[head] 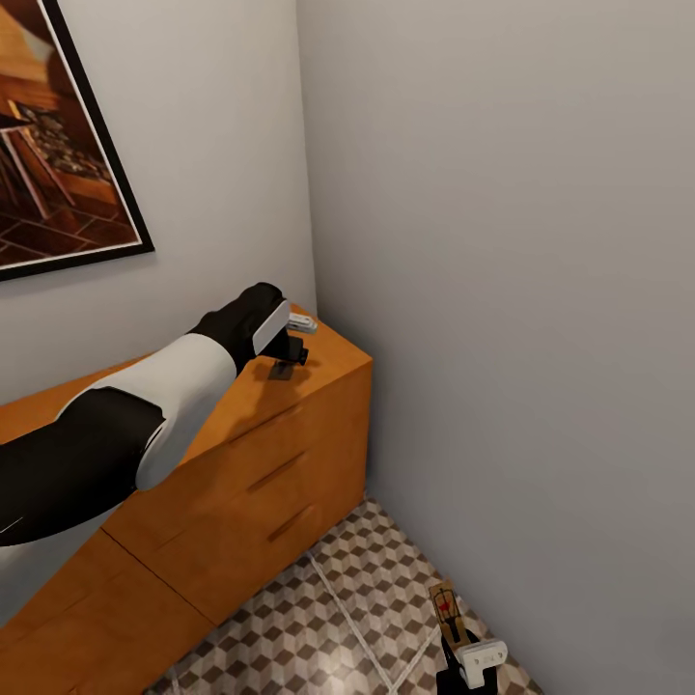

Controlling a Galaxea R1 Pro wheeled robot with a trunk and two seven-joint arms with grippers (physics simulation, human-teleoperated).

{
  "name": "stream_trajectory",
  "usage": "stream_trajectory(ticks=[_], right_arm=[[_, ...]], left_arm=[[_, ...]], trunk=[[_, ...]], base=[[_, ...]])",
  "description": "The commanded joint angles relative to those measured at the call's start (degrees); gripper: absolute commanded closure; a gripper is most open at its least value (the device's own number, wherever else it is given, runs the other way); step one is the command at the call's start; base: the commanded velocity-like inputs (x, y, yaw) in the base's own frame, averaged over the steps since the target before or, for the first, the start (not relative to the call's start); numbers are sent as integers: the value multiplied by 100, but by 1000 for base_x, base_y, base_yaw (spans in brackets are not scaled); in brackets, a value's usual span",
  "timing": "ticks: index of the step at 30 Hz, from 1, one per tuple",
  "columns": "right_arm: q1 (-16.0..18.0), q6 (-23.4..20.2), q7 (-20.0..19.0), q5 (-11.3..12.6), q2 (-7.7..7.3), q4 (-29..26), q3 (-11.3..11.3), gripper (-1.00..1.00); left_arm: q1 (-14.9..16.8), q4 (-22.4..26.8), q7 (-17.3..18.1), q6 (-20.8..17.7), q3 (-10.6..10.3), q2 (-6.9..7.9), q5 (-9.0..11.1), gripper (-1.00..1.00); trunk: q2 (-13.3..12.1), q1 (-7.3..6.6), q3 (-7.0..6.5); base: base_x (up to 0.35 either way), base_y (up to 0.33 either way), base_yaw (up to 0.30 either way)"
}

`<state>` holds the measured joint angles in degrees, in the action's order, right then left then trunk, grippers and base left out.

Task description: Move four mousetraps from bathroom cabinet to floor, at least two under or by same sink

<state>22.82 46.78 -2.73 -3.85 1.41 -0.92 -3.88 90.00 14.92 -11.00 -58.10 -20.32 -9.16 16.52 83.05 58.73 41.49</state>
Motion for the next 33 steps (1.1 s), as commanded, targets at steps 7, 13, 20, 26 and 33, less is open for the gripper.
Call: stream_trajectory(ticks=[7,13,20,26,33], right_arm=[[3,16,4,25,0,5,-34,100],[3,14,4,25,0,4,-34,100],[3,8,8,25,0,4,-33,100],[3,7,9,25,0,4,-34,100],[3,7,8,25,0,4,-34,100]], left_arm=[[4,-38,-43,-18,-34,2,62,-100],[6,-49,-43,-18,-34,2,62,-100],[1,-50,-36,-18,-34,2,62,-100],[0,-50,-35,-18,-34,2,63,-100],[0,-50,-37,-18,-34,2,62,-100]], trunk=[[2,0,8],[2,0,30],[2,0,33],[2,0,33],[2,0,33]], base=[[0,0,0],[0,0,0],[0,0,0],[-114,0,0],[-14,0,0]])
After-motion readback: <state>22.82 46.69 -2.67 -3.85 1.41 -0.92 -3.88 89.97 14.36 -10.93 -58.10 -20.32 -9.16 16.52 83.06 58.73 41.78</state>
